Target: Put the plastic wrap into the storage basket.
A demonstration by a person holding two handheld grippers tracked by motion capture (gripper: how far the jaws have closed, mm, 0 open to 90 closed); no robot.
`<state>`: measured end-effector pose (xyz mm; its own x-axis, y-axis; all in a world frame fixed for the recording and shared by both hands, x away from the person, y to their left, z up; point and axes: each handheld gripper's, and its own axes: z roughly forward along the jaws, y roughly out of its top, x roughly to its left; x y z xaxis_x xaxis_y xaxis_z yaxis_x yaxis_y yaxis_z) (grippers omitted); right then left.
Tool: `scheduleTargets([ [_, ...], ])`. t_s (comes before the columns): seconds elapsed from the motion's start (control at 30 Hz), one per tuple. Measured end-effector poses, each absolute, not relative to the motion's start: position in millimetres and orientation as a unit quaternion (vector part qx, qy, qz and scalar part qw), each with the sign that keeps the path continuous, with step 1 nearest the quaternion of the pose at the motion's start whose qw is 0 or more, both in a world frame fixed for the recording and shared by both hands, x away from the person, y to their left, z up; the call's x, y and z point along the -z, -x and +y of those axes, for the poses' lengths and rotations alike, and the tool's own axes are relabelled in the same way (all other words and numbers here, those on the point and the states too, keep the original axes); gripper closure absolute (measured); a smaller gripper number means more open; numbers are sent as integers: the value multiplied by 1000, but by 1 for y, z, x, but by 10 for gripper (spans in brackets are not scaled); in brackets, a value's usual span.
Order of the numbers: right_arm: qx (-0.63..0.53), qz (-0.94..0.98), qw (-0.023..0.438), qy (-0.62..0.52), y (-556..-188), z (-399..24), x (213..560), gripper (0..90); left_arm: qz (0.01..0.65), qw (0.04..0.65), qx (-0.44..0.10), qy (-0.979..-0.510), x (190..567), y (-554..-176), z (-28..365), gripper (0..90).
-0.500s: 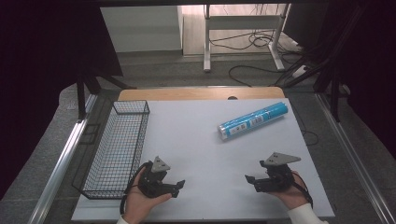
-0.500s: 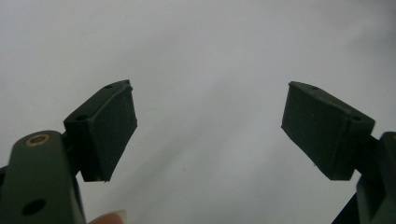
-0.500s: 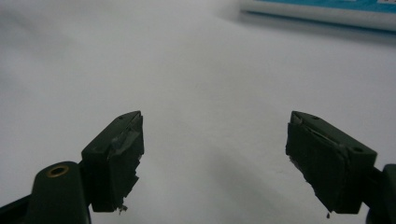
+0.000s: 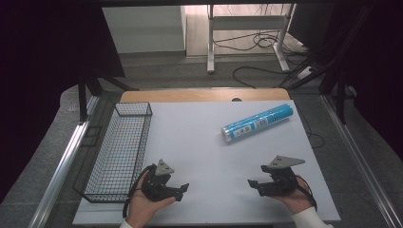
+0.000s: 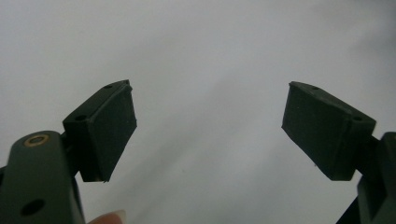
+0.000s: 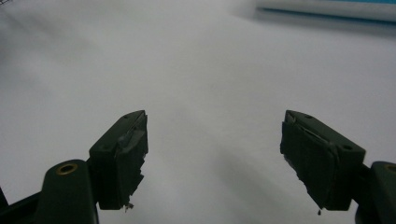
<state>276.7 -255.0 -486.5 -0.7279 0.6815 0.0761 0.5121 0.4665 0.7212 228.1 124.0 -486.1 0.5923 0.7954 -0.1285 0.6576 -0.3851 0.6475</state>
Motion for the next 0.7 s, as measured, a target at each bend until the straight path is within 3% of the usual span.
scheduleTargets([
  [0.7, -341, 861, 121, -357, -283, -243, 465, 317, 424, 357, -99, -826, 481, -226, 131, 171],
])
